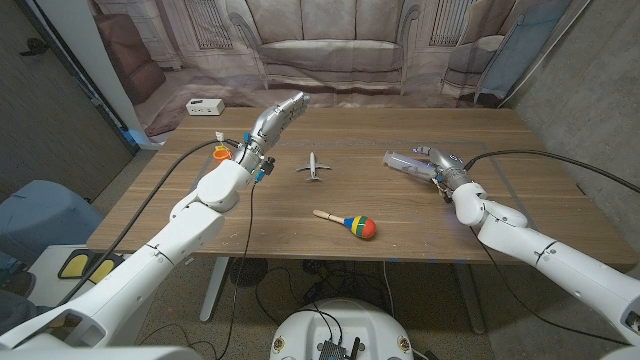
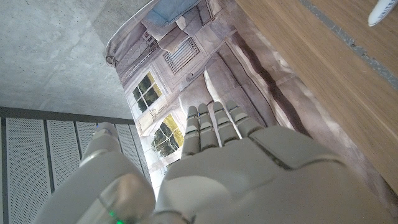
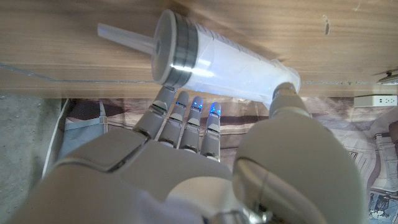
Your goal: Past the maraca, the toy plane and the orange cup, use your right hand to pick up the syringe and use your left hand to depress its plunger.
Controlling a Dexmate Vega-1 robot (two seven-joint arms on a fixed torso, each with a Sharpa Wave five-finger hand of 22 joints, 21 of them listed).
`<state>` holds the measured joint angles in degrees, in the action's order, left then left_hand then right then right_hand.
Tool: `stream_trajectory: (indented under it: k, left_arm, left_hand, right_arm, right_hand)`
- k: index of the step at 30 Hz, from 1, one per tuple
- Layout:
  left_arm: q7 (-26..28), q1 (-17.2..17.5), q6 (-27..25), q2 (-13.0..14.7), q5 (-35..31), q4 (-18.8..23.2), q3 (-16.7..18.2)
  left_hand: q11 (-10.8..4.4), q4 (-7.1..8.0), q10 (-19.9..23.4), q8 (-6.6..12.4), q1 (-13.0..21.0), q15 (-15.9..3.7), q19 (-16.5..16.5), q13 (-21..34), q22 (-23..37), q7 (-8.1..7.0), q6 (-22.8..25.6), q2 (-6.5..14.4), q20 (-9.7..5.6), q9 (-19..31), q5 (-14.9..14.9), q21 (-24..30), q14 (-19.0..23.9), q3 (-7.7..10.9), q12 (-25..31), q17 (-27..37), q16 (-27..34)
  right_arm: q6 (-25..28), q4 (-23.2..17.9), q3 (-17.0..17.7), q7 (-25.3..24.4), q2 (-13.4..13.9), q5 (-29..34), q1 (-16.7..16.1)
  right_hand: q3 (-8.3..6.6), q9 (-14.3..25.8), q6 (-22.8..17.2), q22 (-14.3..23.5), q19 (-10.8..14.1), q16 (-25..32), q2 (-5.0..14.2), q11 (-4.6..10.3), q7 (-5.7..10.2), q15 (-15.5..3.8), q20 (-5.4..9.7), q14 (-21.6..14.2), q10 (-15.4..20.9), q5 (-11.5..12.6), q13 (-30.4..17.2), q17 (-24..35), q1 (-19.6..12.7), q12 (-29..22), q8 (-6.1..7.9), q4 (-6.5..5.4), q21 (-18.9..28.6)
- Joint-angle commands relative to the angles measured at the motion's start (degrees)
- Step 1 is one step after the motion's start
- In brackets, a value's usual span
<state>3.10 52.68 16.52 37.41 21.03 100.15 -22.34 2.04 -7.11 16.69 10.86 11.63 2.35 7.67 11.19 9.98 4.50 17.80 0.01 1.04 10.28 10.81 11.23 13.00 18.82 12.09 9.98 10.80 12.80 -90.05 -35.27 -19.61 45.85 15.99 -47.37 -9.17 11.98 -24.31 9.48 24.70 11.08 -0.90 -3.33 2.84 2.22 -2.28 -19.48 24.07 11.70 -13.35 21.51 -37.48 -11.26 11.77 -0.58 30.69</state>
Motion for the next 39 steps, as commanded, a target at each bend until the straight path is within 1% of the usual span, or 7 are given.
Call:
stream_trajectory:
  k: [1, 3, 8, 21, 26, 30, 39]
  left_arm:
    - [-0.21, -0.35, -0.10, -0.15, 0.14, -0.42, -0.16]
    - [-0.24, -0.37, -0.12, -0.16, 0.19, -0.47, -0.16]
    - [-0.31, -0.53, -0.09, -0.16, 0.14, -0.60, -0.20]
    - [0.08, 0.04, 0.33, -0.16, 0.41, -0.36, 0.22]
    - [0.39, 0.45, 0.16, -0.08, 0.75, -0.03, 0.55]
    - [-0.51, 0.62, 0.30, -0.21, 2.59, -0.44, 0.87]
    - [-2.66, 0.32, -0.74, 0.00, 6.30, -1.41, 1.35]
  left_hand:
    - [0.07, 0.04, 0.37, -0.02, 0.28, 0.24, -0.16, 0.16, 0.21, 0.03, 0.70, 0.34, 0.27, 0.05, -0.20, -0.02, 0.33, -0.19, 0.04, 0.22, -0.09]
    - [-0.42, 0.04, 0.39, -0.02, 0.29, 0.22, -0.14, 0.16, 0.21, 0.01, 0.71, 0.35, 0.26, 0.05, -0.20, -0.01, 0.34, -0.19, 0.05, 0.22, -0.09]
    - [-0.01, 0.03, 0.37, -0.04, 0.30, 0.25, -0.15, 0.17, 0.21, 0.01, 0.66, 0.38, 0.25, 0.05, -0.20, -0.01, 0.32, -0.19, 0.04, 0.22, -0.09]
    - [0.00, 0.03, 0.38, -0.04, 0.32, 0.22, -0.16, 0.17, 0.21, 0.01, 0.66, 0.41, 0.20, 0.05, -0.21, 0.00, 0.31, -0.22, 0.03, 0.22, -0.09]
    - [0.01, 0.02, 0.33, -0.06, 0.34, 0.23, -0.13, 0.17, 0.21, 0.08, 0.63, 0.42, 0.15, 0.05, -0.21, 0.01, 0.33, -0.22, 0.01, 0.22, -0.08]
    - [0.01, 0.02, 0.34, -0.03, 0.34, 0.26, -0.13, 0.17, 0.21, 0.19, 0.71, 0.43, 0.15, 0.05, -0.21, 0.01, 0.35, -0.23, 0.01, 0.22, -0.08]
    - [0.35, 0.01, 0.40, -0.06, 0.34, 0.34, -0.09, 0.17, 0.21, 0.23, 0.62, 0.42, 0.12, 0.05, -0.21, 0.03, 0.44, -0.27, 0.03, 0.22, -0.04]
  right_arm:
    - [-4.78, 0.44, 3.37, -2.16, -0.85, -4.89, -1.94]
    - [-6.20, 0.78, 3.95, -2.48, -1.13, -6.02, -2.25]
    - [-8.79, 0.92, 5.07, -3.53, -1.61, -7.67, -2.95]
    - [-17.42, -1.12, 11.17, -4.96, -3.53, -17.27, -7.44]
    - [-20.15, -2.22, 12.44, -6.04, -4.01, -17.89, -8.75]
    - [-22.77, -2.09, 13.00, -5.01, -4.28, -19.00, -9.12]
    - [-26.39, -3.46, 14.73, -3.35, -4.84, -21.63, -10.79]
  right_hand:
    - [0.67, -0.05, -0.89, 0.17, -1.41, 0.18, 0.85, -1.23, -0.88, -0.70, 0.03, 1.49, 0.13, 0.12, 0.09, -0.43, 3.44, -0.45, 0.36, -1.78, -1.65]
    - [1.01, -0.09, 0.48, 0.15, -1.39, 0.24, 1.08, -1.60, -1.73, -0.77, 0.52, 1.71, -0.43, 0.12, 0.21, -0.68, 4.70, -0.25, -0.23, -2.36, -2.12]
    - [1.68, -0.29, 5.12, 0.11, -0.89, 0.32, 1.42, -1.89, -2.66, -1.07, 1.44, 2.06, -2.81, 0.19, 0.57, -1.38, 7.00, 0.44, -1.63, -3.31, -3.10]
    - [1.76, -0.58, 6.74, 0.06, -0.13, 0.11, 1.71, -2.31, -6.75, -0.68, 2.64, 2.92, -4.22, 0.48, 1.04, -2.48, 7.60, 0.51, -1.21, -3.23, -4.24]
    - [1.75, -0.62, 6.67, 0.06, -0.33, 0.06, 1.76, -2.53, -7.05, -0.53, 2.73, 3.12, -4.25, 0.51, 1.11, -2.64, 7.63, 0.46, -1.10, -3.19, -4.54]
    - [1.73, -0.64, 6.59, 0.05, -0.36, -0.04, 1.82, -2.69, -6.36, -0.67, 2.96, 3.48, -4.30, 0.54, 1.19, -2.84, 7.66, 0.41, -0.97, -3.13, -4.81]
    - [1.46, -0.61, 6.27, 0.05, 0.32, 0.13, 2.30, -2.07, -6.21, -1.51, 3.90, 3.39, -4.68, 0.66, 1.32, -3.31, 7.44, 0.36, -0.66, -2.90, -5.20]
